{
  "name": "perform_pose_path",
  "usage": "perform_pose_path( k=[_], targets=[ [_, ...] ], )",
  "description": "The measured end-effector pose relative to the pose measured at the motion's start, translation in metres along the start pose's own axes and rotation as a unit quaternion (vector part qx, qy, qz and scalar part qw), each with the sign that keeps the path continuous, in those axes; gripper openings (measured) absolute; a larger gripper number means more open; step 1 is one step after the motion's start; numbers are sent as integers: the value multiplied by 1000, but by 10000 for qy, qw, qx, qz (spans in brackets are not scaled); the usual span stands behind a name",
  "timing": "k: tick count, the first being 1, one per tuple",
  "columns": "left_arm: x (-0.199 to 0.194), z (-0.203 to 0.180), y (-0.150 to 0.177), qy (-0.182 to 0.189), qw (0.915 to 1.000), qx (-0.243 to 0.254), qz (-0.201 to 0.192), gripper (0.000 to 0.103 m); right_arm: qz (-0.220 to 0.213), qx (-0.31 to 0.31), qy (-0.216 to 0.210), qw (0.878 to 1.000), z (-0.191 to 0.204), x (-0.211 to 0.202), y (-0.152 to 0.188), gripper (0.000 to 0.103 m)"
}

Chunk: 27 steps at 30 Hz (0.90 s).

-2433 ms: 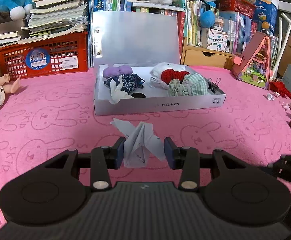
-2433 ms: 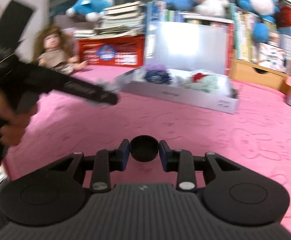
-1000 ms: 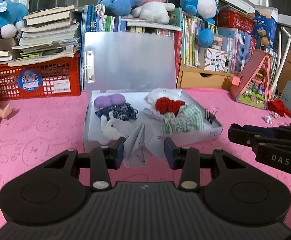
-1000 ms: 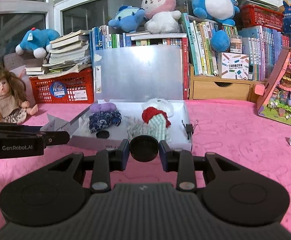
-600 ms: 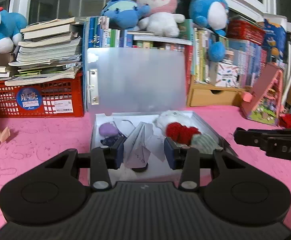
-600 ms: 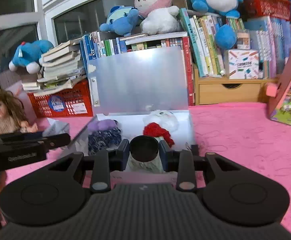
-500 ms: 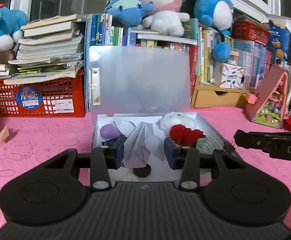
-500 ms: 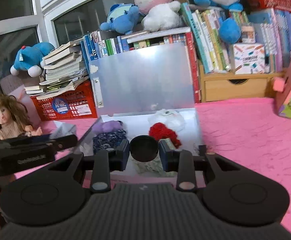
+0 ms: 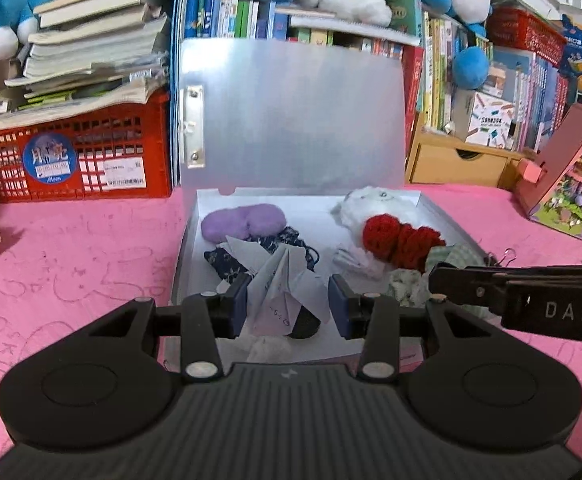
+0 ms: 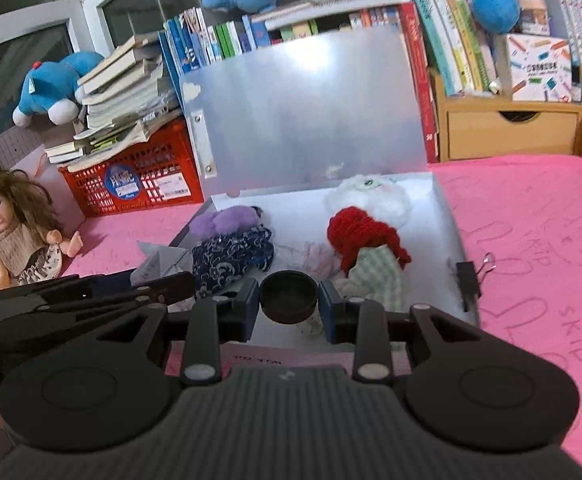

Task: Organize objects
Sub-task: 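Carry the folded paper and black cap over the white box with both grippers, then open both grippers to release the folded paper and black cap into the box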

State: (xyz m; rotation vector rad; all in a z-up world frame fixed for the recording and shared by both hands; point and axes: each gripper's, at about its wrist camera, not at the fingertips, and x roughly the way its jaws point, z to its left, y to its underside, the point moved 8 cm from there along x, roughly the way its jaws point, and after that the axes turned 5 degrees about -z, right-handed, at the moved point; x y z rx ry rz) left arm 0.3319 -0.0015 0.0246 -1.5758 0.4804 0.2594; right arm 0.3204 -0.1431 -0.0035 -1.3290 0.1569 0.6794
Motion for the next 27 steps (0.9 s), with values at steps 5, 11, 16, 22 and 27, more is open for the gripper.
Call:
perform_pose_path(
  k=[5, 11, 16, 22, 27],
  targets=[
    [14, 3, 7, -7, 9999, 21, 112, 48, 111, -31, -15, 9999, 0, 13, 3, 37],
    [26, 6, 10, -34, 9999, 31, 122, 48, 221, 40, 51, 9997, -6, 27, 4, 37],
    [35, 9, 6, -62, 9999, 61, 127, 48, 280, 146, 133, 9994, -15, 36, 2, 37],
    [55, 13, -2, -53, 9992, 289, 256, 48, 275, 172, 323, 9990, -29, 42, -9, 37],
    [65, 12, -5, 18, 9994, 186, 279, 48, 255, 369, 452, 9980, -44, 48, -19, 37]
  ],
)
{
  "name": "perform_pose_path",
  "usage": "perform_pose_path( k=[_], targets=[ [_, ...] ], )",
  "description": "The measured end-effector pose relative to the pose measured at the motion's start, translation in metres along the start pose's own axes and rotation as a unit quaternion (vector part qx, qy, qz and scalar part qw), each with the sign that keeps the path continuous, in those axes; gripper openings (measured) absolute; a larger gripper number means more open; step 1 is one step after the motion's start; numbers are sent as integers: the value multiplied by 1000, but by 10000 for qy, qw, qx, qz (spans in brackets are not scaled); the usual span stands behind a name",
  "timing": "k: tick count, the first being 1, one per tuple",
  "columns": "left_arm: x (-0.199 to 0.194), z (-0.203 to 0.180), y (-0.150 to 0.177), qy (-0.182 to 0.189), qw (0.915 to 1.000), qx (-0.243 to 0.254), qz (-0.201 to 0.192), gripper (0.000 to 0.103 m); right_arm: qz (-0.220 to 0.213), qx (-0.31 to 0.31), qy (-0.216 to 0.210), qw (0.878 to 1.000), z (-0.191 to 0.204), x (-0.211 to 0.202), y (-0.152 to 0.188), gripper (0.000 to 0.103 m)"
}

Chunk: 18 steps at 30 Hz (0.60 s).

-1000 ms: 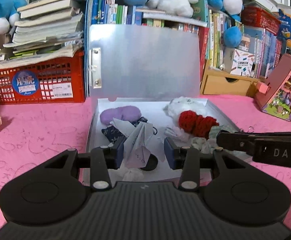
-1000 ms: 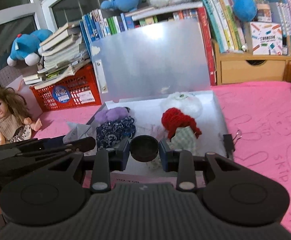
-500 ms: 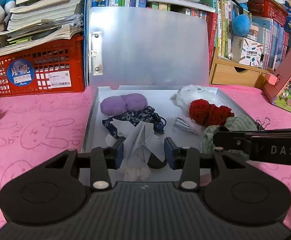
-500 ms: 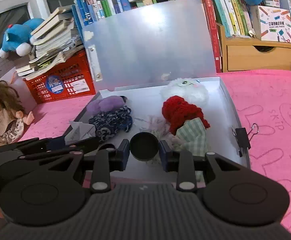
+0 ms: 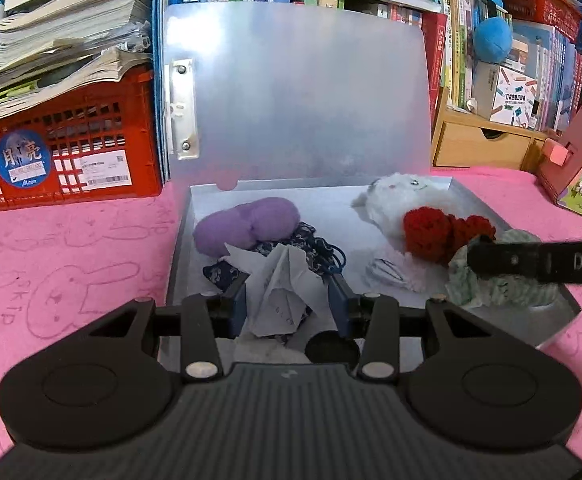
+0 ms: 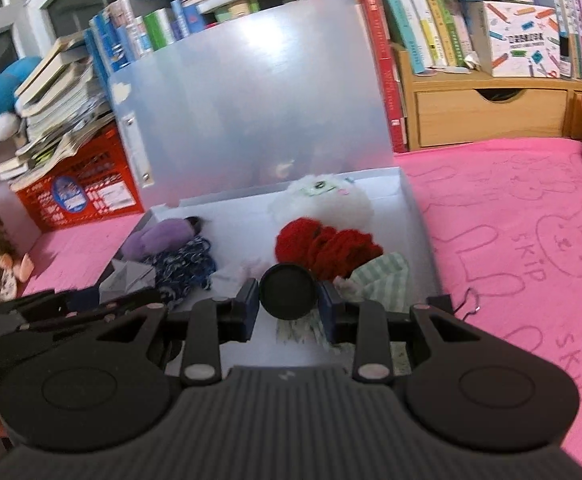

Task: Organize objects
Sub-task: 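Open both grippers to release the folded paper and black cap into the box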

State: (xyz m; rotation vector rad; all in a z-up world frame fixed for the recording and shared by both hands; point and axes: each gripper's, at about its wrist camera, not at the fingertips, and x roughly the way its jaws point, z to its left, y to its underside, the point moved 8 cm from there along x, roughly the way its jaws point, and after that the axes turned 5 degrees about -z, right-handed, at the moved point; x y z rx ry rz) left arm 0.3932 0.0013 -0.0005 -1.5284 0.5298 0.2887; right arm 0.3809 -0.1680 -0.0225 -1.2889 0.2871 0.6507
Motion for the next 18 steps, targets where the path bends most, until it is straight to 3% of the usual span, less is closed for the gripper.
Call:
perform_pose_path(
  k=[4, 12, 18],
  targets=[
    [2, -10, 2, 187, 9998, -44, 41, 48, -18, 57, 17, 10000, -6, 1, 0, 36],
    [6, -16, 12, 158, 9998, 43, 140, 48, 104, -189, -327, 9992, 14, -2, 14, 37],
    [4, -9, 17, 108, 9998, 36, 175, 48, 241, -197, -354, 9989, 21, 6, 23, 37]
  ],
)
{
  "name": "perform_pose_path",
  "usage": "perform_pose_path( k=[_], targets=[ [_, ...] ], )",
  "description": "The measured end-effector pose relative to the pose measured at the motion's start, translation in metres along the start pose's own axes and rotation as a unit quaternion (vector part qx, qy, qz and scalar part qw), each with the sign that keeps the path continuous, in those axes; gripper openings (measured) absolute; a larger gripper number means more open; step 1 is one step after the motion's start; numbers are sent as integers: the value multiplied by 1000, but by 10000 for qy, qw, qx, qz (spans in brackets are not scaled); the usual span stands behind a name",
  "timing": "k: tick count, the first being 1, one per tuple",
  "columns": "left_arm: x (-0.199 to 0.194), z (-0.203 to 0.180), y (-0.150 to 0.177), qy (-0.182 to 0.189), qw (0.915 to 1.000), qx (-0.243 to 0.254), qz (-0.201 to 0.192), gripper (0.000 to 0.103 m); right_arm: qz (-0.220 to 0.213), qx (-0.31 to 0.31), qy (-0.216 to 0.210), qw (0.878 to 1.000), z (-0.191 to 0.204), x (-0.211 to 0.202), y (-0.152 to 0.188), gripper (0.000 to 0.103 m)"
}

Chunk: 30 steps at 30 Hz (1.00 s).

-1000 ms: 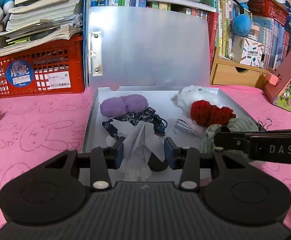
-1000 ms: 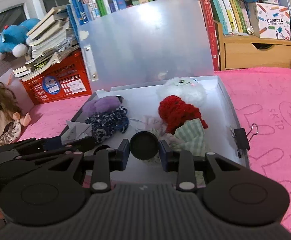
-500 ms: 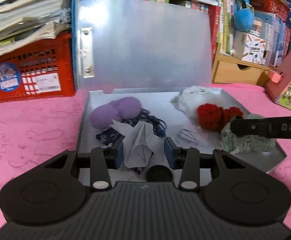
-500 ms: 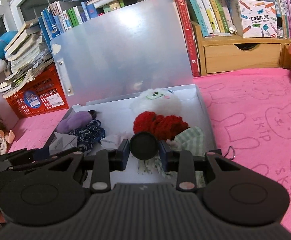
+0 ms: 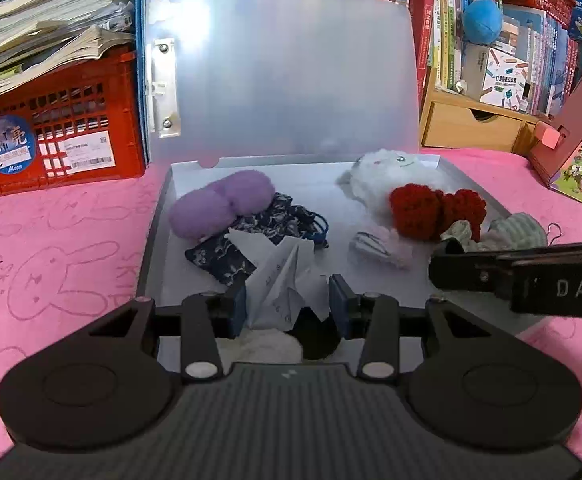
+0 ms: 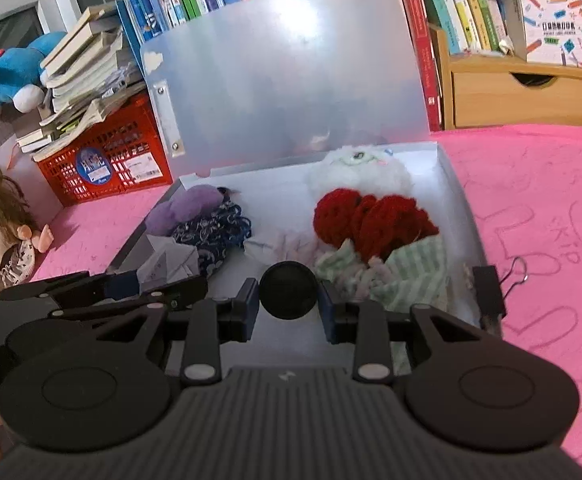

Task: Organize objects
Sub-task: 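Open both grippers to release the folded paper and black cap into the box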

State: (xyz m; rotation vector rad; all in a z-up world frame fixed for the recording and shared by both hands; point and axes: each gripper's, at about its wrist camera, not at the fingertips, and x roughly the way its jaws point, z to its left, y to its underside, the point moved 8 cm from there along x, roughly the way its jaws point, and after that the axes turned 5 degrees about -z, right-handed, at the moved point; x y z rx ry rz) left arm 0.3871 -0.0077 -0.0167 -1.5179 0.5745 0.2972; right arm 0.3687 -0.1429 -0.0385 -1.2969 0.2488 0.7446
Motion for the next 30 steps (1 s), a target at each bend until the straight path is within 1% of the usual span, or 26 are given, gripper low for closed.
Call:
perform_pose_path(
  k=[9, 13, 30],
  targets=[
    [1, 5, 6, -74, 9999, -36, 60, 48, 102, 79, 22, 9999, -2, 7, 9, 37],
    [1, 6, 8, -82, 9999, -62, 29, 48, 125, 114, 3, 9999, -4, 8, 14, 37],
    [0, 5, 10, -142, 9999, 48, -5, 48, -5, 150, 9, 9999, -5, 6, 18, 39]
  ],
)
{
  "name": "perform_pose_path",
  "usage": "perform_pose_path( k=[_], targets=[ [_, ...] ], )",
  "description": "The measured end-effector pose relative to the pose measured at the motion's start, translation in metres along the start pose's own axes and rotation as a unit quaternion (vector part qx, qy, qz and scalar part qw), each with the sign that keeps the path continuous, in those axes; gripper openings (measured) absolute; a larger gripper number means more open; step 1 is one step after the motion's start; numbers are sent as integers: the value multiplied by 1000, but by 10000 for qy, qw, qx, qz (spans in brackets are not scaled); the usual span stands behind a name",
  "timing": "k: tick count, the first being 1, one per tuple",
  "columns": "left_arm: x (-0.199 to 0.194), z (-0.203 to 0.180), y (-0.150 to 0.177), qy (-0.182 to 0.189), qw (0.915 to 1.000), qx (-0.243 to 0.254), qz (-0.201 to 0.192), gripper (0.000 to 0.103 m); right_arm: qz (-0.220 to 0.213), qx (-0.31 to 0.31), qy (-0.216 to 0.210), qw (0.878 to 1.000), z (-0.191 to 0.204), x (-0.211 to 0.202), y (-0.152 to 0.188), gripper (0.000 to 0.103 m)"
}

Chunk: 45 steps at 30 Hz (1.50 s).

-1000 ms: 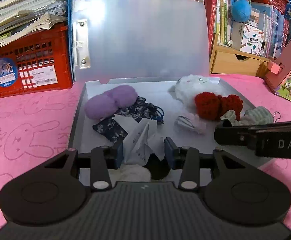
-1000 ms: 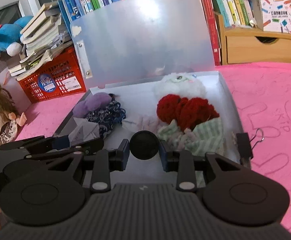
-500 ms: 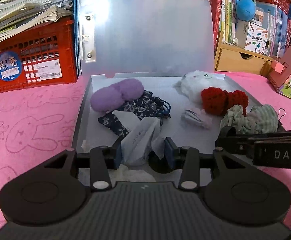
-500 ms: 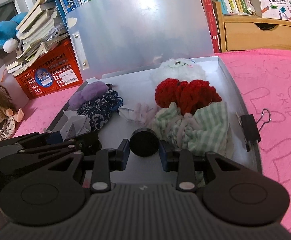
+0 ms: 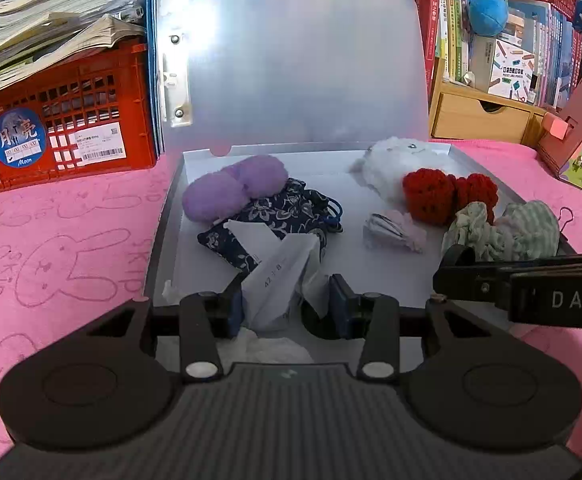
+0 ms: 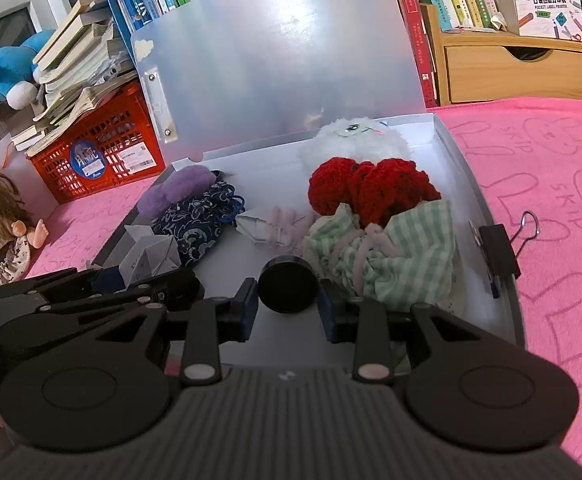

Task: Organize objects
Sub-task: 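Open both grippers to release the folded paper and black cap into the box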

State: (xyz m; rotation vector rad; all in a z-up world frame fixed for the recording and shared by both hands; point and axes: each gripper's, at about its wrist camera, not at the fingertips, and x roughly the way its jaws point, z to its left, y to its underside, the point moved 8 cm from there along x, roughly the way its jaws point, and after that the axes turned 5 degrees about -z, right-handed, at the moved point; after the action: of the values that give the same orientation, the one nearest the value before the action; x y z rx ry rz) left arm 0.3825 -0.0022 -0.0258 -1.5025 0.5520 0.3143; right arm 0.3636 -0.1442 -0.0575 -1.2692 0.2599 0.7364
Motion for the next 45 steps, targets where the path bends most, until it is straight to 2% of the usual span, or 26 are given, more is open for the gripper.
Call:
perform_pose_path(
  k=[9, 14, 24, 33, 45],
  targets=[
    [0, 0, 0, -44, 10000, -32, -4, 49, -47, 6, 3, 10000, 0, 0, 1, 39],
    [0, -1, 0, -49, 10000, -29, 15, 53, -50, -27, 14, 10000, 0, -1, 0, 39],
    [-4, -1, 0, -44, 9999, -119, 5, 54, -136, 28, -62, 9999, 1, -6, -3, 56],
    [-9, -3, -2, 17, 9998, -191, -4, 66, -205, 10, -114, 9997, 3, -12, -5, 62],
    [-20, -5, -4, 21, 9997, -224, -58, 72, -356, -85, -77, 9993, 8, -25, -9, 65]
  ],
)
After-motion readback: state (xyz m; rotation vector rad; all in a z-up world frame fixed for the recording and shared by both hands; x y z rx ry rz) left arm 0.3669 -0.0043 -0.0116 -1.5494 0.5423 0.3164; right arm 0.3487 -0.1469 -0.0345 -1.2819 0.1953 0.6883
